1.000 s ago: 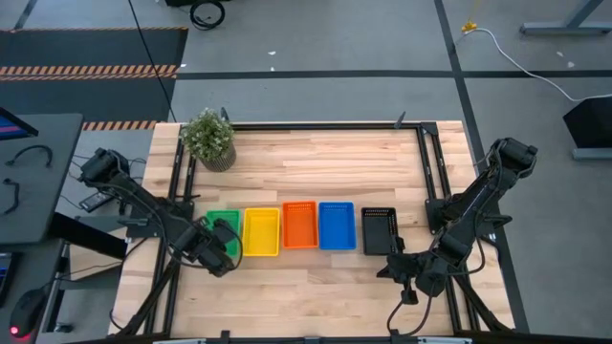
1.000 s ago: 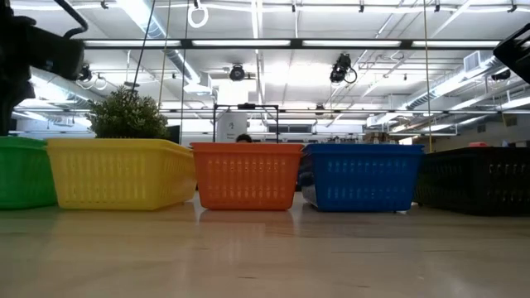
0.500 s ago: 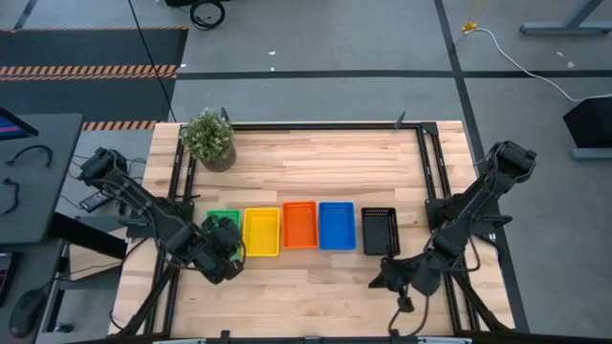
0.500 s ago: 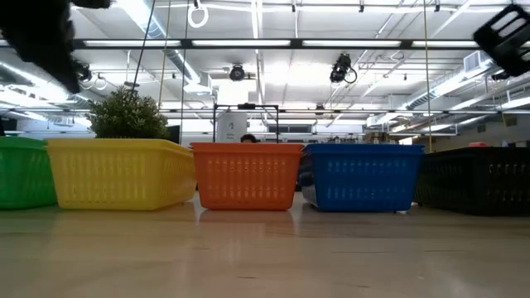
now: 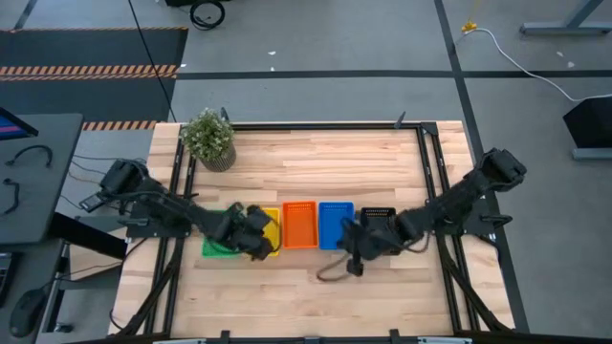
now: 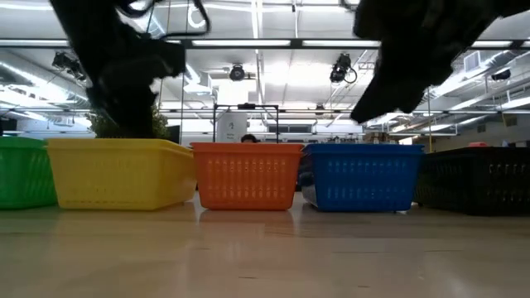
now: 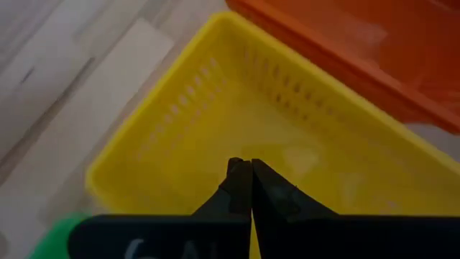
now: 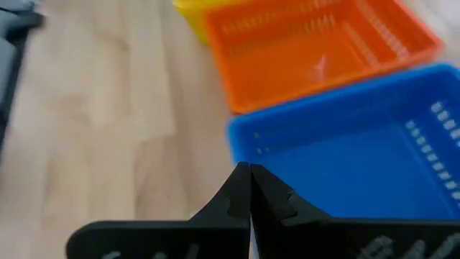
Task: Stack baskets by color
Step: Adjust the stacked bins
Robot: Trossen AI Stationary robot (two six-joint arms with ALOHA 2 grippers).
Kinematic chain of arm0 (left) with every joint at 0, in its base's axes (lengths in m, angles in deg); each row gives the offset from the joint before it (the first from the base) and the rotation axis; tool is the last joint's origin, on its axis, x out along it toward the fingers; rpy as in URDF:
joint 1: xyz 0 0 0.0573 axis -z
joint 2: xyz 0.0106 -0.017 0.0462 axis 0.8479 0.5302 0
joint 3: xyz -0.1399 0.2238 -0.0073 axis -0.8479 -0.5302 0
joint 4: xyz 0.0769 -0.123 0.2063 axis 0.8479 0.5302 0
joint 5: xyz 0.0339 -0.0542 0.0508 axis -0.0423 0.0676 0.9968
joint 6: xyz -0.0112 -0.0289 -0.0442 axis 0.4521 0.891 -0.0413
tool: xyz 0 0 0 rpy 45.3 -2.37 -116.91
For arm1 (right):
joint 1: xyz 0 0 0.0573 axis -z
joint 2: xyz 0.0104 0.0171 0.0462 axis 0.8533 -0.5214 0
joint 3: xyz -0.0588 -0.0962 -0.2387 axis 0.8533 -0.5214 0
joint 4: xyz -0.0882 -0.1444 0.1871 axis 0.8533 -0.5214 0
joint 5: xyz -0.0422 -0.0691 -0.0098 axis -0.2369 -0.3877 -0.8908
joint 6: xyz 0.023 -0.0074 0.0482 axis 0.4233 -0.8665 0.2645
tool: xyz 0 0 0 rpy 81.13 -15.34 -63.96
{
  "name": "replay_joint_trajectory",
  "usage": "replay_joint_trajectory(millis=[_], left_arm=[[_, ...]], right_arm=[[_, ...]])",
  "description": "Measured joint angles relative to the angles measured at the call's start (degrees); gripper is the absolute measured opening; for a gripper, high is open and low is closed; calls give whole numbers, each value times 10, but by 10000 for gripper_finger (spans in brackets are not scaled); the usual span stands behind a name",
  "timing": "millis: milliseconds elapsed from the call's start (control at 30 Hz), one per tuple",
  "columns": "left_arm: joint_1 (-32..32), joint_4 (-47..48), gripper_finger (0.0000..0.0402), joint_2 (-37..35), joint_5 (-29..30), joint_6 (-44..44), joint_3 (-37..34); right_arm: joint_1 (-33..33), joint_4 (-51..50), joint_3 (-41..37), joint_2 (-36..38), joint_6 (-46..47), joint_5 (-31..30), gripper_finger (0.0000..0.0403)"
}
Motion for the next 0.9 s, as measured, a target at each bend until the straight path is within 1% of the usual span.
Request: replay_joint_trajectory(millis=[67, 133, 300, 400, 467, 533, 600, 700, 800, 900], left_arm=[[-20, -24, 4, 15, -7, -39, 0], [-37, -51, 4, 30, -11, -77, 0], [-70, -124, 4, 56, -17, -161, 0], [-84, -152, 4, 57, -18, -187, 0], [-88, -151, 4, 54, -16, -202, 0], [-90, -172, 4, 53, -16, -215, 1], [-90, -169, 4, 53, -15, -216, 1], [-89, -170, 4, 52, -13, -217, 5], [-88, -164, 4, 41, 0, -214, 5], [-80, -148, 4, 21, 19, -208, 5]], right_arm=[[26, -12, 2, -8, 1, 43, 2], [44, -48, 2, -12, 2, 70, 2], [64, -94, 2, -18, 7, 93, 2], [61, -105, 2, -16, 7, 121, 2], [58, -103, 2, -14, 7, 133, 2], [53, -112, 1, -11, 11, 136, 2], [48, -109, 1, -9, 11, 134, 2], [40, -111, 1, 0, 7, 104, 2], [29, -119, 1, 19, 5, 99, 2], [5, -124, 1, 44, -5, 95, 2]])
